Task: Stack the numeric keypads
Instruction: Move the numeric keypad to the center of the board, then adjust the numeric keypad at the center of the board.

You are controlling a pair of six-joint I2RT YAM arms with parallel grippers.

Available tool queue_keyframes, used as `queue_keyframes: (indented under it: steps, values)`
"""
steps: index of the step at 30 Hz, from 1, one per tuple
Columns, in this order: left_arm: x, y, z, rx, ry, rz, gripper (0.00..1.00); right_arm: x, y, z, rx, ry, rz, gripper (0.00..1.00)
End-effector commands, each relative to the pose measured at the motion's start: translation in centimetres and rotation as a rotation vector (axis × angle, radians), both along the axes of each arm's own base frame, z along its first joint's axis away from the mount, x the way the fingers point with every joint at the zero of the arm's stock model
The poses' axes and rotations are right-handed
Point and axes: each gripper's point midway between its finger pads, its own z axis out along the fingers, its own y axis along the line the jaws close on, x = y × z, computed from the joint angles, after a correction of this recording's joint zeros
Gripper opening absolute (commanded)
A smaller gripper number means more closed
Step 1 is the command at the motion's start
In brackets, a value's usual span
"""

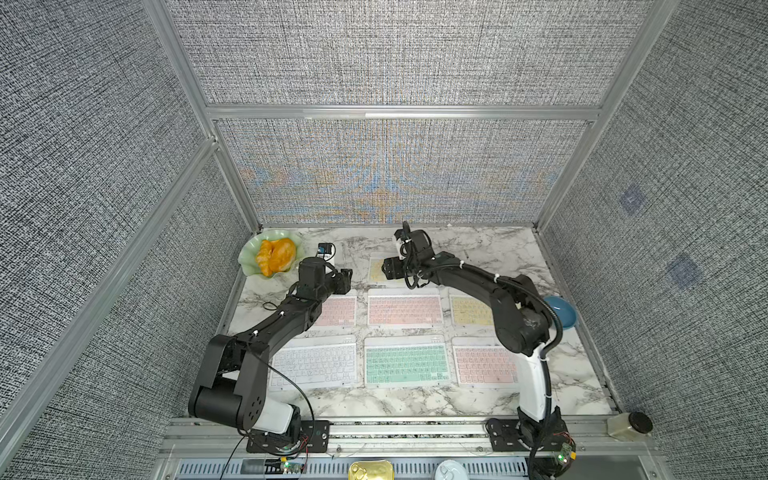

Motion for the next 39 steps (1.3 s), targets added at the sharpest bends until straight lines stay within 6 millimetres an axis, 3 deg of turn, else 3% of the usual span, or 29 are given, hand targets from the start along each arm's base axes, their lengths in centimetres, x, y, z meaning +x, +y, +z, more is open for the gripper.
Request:
queue_keyframes:
  steps: [1, 6, 11, 23, 39]
  values:
    - [0.3, -0.5, 0.5, -0.008, -0.022, -0.030, 0.58, 0.3, -2.2, -0.4, -0.014, 0.005, -0.071, 0.82]
    - [0.5, -0.9, 0.6, -0.016, -0.026, -0.041, 0.58, 0.1, -6.6, -3.7, -0.027, 0.114, -0.167, 0.82]
    - [0.5, -0.9, 0.5, -0.012, -0.021, -0.041, 0.58, 0.3, -8.6, -5.1, -0.061, 0.130, -0.215, 0.82]
    - [0.5, -0.7, 0.5, 0.001, -0.017, -0.032, 0.58, 0.6, -10.2, -7.7, -0.107, 0.175, -0.257, 0.82]
    - [0.4, -0.6, 0.0, 0.006, -0.002, -0.031, 0.58, 2.7, -10.3, -8.8, -0.113, 0.178, -0.272, 0.82]
